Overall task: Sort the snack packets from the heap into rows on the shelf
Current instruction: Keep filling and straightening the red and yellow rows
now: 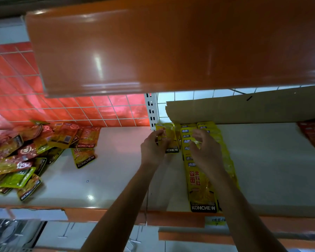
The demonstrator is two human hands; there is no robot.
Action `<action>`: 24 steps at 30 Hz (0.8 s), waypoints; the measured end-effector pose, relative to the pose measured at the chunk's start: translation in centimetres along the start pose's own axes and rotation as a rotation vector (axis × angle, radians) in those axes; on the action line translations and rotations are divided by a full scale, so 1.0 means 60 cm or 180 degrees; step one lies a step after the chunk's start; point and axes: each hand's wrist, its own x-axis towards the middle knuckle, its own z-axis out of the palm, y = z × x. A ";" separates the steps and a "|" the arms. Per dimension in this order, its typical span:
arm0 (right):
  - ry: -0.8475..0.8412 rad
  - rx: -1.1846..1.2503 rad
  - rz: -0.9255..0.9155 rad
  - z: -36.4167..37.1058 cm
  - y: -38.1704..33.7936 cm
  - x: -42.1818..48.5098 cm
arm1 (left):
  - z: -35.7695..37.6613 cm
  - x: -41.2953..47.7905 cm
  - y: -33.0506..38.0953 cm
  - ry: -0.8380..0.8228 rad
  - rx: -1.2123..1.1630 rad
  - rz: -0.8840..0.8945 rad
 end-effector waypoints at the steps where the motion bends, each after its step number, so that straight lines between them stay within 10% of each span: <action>1: 0.0009 -0.0025 -0.0003 -0.002 0.002 0.000 | 0.000 0.003 -0.004 -0.0060 0.0177 0.0069; 24: 0.0066 -0.0466 -0.0292 0.005 0.002 -0.002 | 0.031 0.006 -0.018 -0.0204 0.1401 0.0671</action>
